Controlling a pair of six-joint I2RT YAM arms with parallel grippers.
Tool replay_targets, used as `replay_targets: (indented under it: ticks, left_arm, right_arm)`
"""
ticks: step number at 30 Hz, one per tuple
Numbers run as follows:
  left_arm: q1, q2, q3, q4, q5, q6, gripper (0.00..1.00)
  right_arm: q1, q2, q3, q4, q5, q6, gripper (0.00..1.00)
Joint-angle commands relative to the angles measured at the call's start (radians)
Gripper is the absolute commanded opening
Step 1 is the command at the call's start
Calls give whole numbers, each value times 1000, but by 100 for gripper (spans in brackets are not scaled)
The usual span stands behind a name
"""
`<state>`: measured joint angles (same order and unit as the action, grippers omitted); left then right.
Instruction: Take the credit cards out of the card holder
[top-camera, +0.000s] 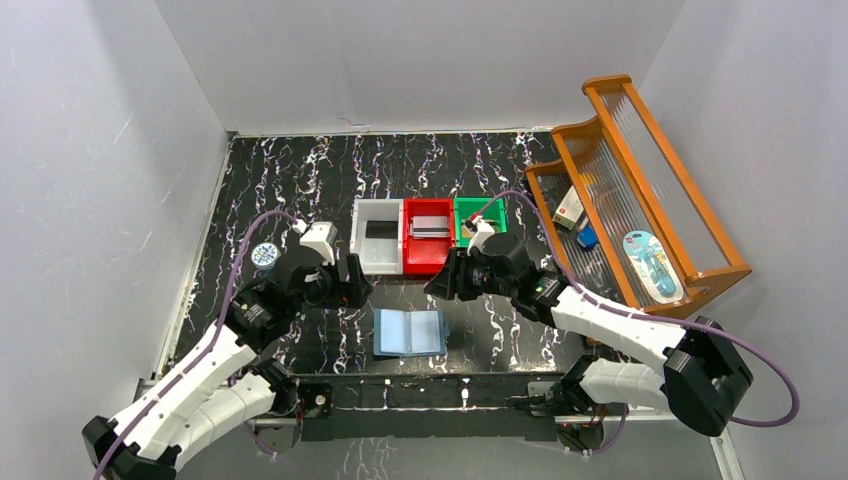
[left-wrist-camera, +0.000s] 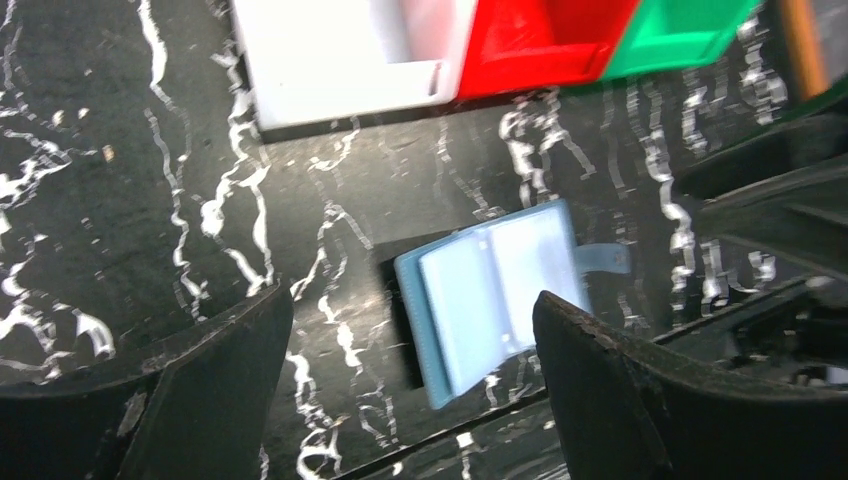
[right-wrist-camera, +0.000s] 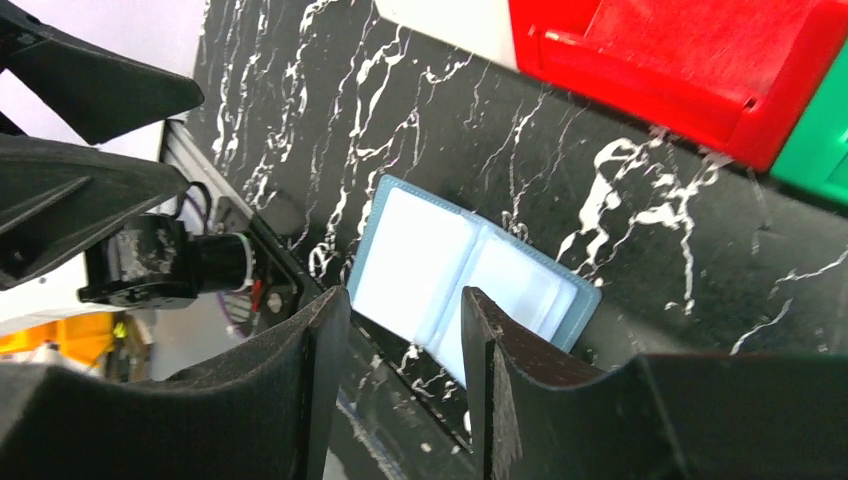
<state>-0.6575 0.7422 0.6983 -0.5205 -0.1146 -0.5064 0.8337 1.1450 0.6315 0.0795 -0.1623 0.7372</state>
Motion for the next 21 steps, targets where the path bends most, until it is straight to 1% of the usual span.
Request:
replay_targets:
  ticks: [1,4,6,10,13,15,20,21]
  left_arm:
    - [2,-69,26,94,92,-57,87]
    - [2,-35,39,129,172,-62,85]
    - [2,11,47,143,255,-67,83]
    - [2,114,39,189,401,-76,77]
    - [1,183,23,225,483,-83,70]
    - [0,221,12,234,517,-84,66]
    - [-1,285,7,223,560,-51,62]
    - [-2,314,3,224,573,-58,60]
  right_arm:
    - [13,-9,-1,49,-39,102,52]
    - [23,1,-2,17,2,145,50]
    - [34,6,-9,13,21,164,48]
    - [59,32,-13,3,46,181,43]
    - [76,61,-3,-29,66,196,43]
    - [87,77,-7,-26,68,209,43]
    - [94,126,-2,-66,67,236,43]
    - [98,148,-23,-32,36,266,43]
